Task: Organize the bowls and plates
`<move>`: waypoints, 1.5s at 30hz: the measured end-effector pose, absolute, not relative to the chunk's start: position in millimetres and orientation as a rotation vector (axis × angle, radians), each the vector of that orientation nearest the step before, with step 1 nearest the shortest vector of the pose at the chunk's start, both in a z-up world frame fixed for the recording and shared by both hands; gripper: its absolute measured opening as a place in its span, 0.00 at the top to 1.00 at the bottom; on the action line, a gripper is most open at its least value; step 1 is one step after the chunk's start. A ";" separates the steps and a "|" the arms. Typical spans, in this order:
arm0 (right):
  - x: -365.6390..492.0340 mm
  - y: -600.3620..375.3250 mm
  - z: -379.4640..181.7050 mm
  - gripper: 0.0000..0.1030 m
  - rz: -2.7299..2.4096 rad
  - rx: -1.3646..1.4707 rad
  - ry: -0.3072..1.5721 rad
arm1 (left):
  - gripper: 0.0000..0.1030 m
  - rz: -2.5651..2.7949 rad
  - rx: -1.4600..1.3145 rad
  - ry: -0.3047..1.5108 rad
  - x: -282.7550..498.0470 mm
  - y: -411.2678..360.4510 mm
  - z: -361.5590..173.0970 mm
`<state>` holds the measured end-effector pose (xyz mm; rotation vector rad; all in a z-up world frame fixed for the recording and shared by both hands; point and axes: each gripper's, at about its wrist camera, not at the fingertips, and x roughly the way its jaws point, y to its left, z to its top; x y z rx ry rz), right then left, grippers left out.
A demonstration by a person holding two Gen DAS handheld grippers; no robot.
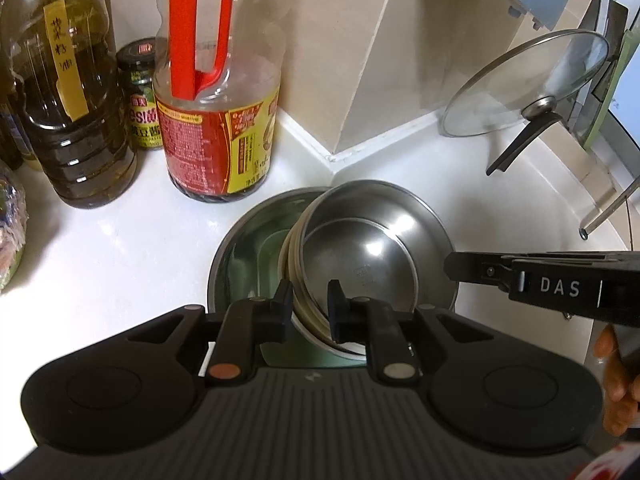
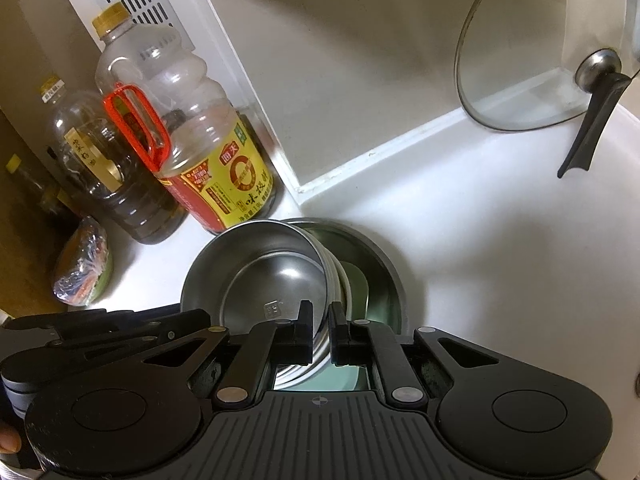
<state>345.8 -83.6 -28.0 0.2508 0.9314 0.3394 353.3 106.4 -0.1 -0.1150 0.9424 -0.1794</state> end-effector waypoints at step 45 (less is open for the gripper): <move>88.5 -161.2 -65.0 0.58 0.419 0.297 0.750 | 0.84 -0.069 -0.022 0.781 91.6 38.7 14.2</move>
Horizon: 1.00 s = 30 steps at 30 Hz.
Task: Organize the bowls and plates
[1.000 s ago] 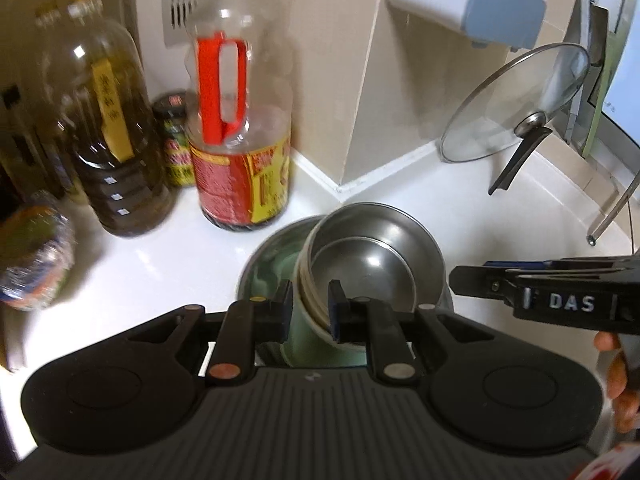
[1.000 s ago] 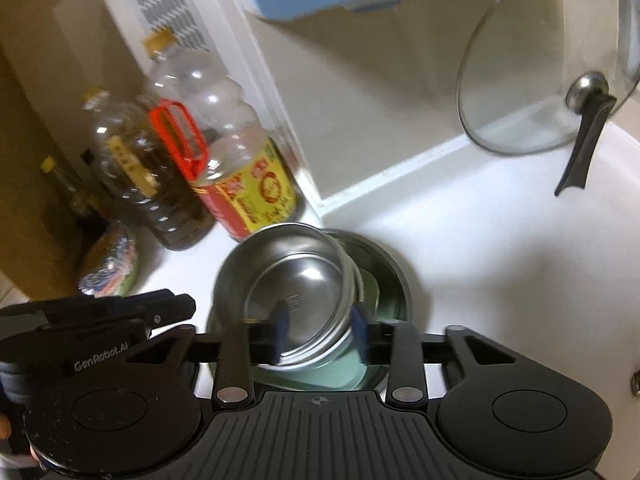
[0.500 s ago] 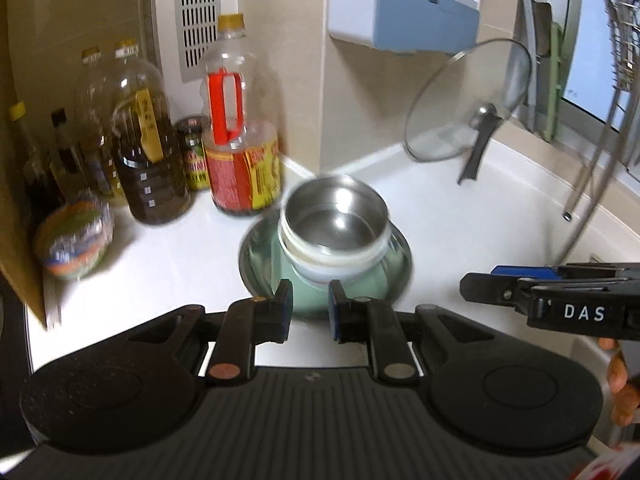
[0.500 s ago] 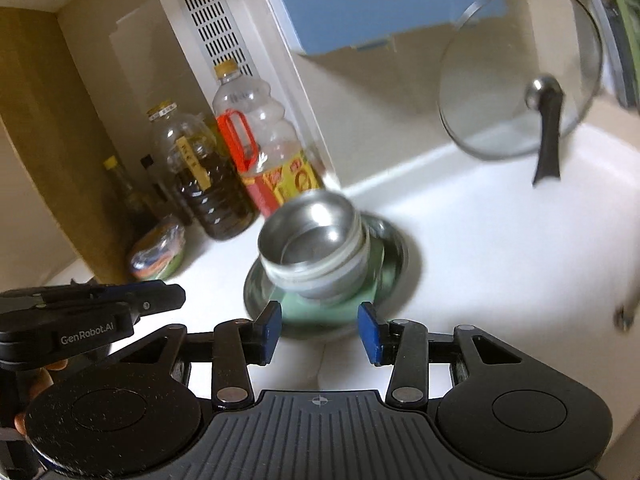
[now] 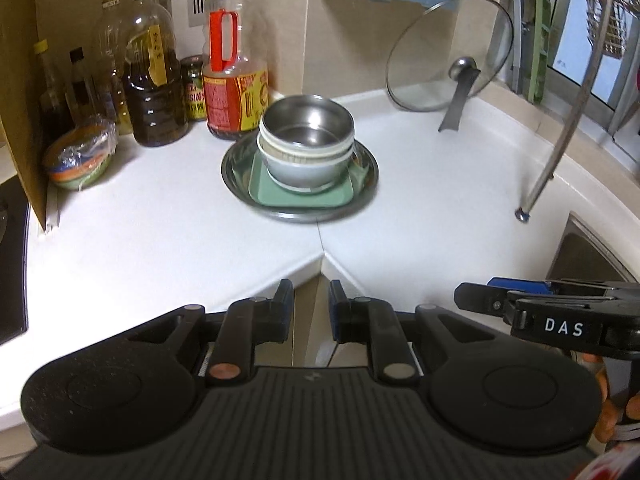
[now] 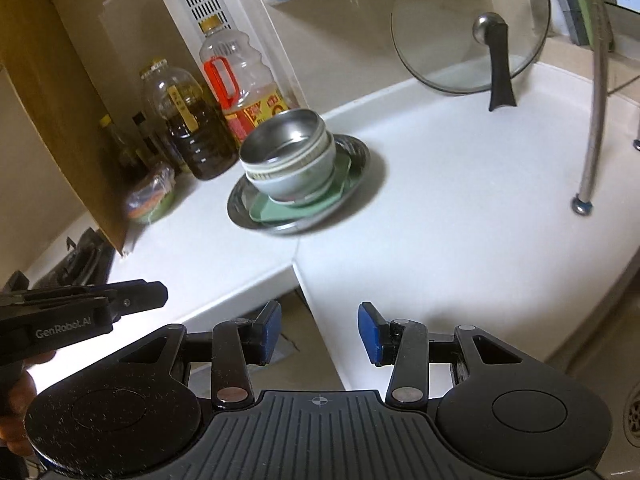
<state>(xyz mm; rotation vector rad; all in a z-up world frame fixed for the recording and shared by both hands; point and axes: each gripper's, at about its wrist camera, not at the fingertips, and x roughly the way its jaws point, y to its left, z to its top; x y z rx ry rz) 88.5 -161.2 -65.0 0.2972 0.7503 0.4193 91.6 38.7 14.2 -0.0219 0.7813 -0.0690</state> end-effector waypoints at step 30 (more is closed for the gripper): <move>-7.4 -101.1 -64.5 0.49 0.272 0.271 0.754 | 0.84 -0.237 0.036 0.835 16.7 74.0 0.2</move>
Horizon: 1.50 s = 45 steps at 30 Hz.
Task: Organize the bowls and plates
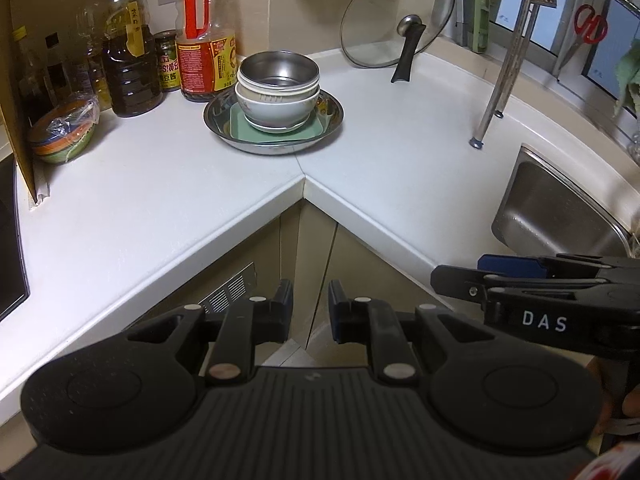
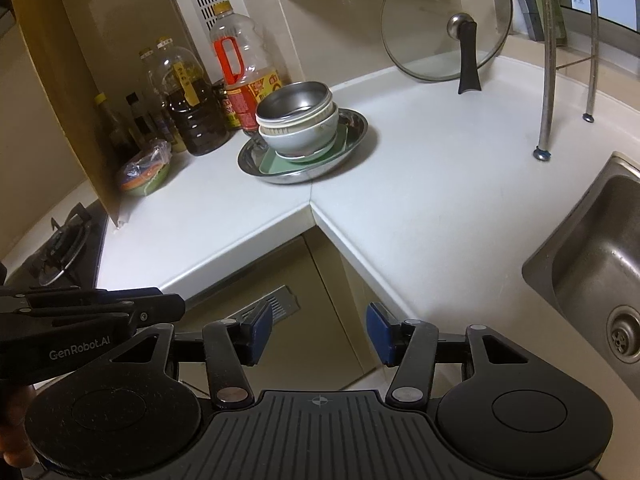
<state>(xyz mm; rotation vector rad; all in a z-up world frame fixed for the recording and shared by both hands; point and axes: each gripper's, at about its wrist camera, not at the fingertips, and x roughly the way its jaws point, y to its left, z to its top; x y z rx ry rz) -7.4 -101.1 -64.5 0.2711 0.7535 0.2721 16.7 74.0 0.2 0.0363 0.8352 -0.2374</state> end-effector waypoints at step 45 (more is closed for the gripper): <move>-12.8 -90.5 -63.4 0.48 0.259 0.250 0.743 | 0.84 -0.270 0.035 0.810 7.3 81.5 3.7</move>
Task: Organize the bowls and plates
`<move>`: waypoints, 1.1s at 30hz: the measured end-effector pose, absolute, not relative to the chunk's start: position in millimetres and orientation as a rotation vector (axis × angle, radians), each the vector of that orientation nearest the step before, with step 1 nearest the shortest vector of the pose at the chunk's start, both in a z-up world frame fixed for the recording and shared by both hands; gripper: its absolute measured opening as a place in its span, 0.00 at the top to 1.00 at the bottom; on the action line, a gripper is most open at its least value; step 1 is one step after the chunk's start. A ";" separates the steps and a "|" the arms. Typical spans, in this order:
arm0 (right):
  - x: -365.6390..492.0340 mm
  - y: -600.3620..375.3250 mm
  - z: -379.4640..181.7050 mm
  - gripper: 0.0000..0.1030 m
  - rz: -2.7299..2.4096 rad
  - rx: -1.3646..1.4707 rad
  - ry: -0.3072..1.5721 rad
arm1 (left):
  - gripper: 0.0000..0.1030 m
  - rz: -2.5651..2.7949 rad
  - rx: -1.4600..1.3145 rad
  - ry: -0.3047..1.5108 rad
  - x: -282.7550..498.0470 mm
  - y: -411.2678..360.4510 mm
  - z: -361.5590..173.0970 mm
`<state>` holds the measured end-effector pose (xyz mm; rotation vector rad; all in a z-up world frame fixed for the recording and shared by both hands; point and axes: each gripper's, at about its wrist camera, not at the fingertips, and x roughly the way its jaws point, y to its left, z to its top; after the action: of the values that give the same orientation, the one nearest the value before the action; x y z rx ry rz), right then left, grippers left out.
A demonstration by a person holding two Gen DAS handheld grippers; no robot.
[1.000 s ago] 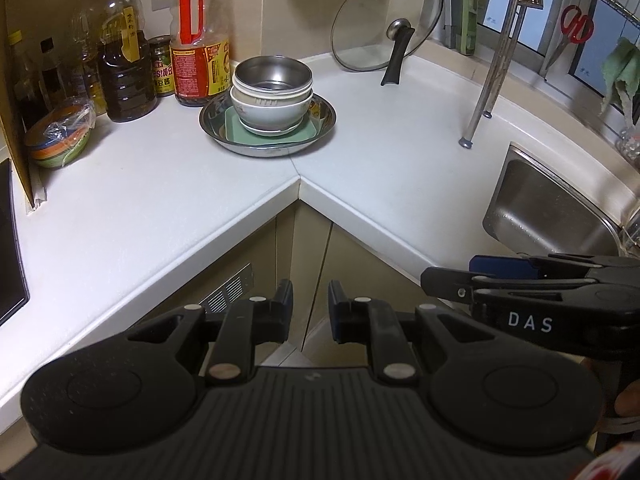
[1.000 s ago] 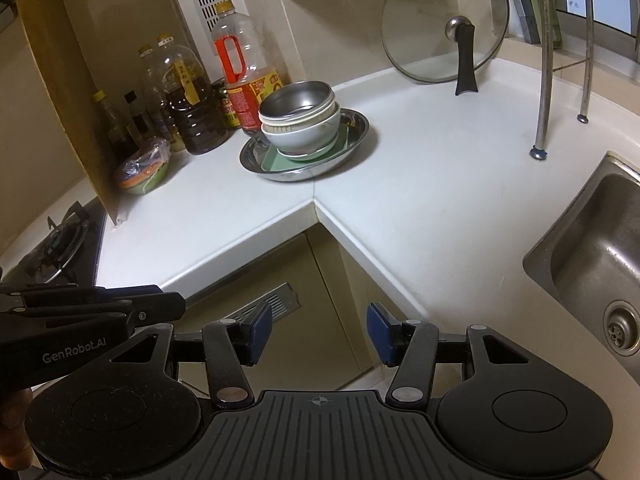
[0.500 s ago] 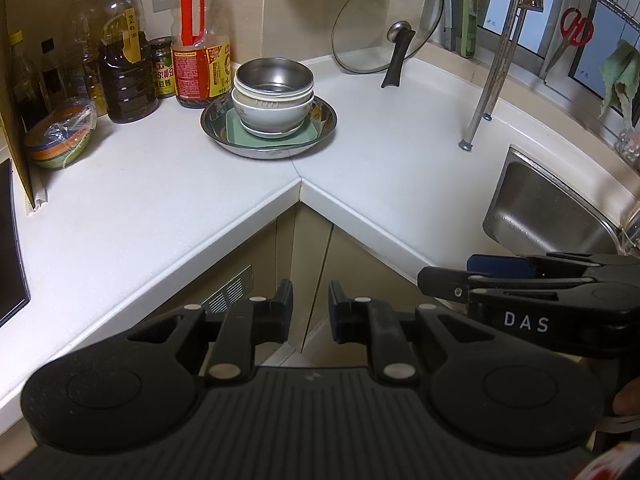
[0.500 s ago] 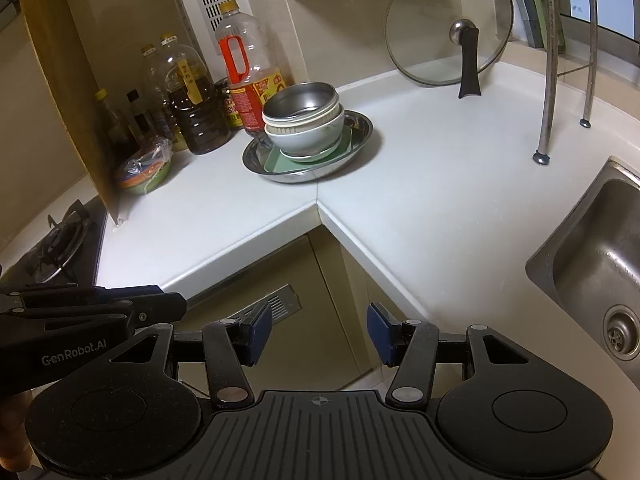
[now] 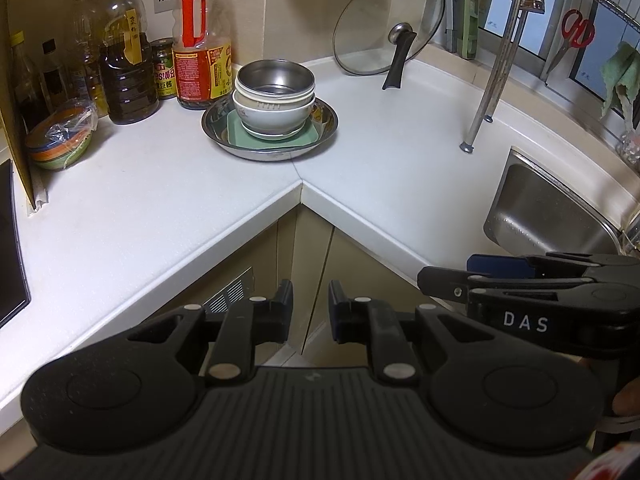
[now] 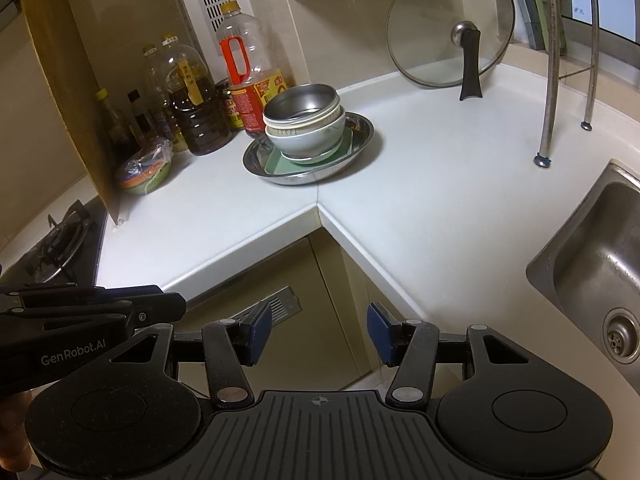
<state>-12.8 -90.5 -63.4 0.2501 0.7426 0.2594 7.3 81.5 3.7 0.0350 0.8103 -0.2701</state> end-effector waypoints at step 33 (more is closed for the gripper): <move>-10.3 -89.2 -62.0 0.48 0.261 0.247 0.740 | 0.84 -0.268 0.033 0.808 9.6 82.7 3.7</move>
<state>-10.3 -89.2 -61.9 0.2469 0.7401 0.2613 9.6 82.7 3.7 0.0328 0.8084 -0.2676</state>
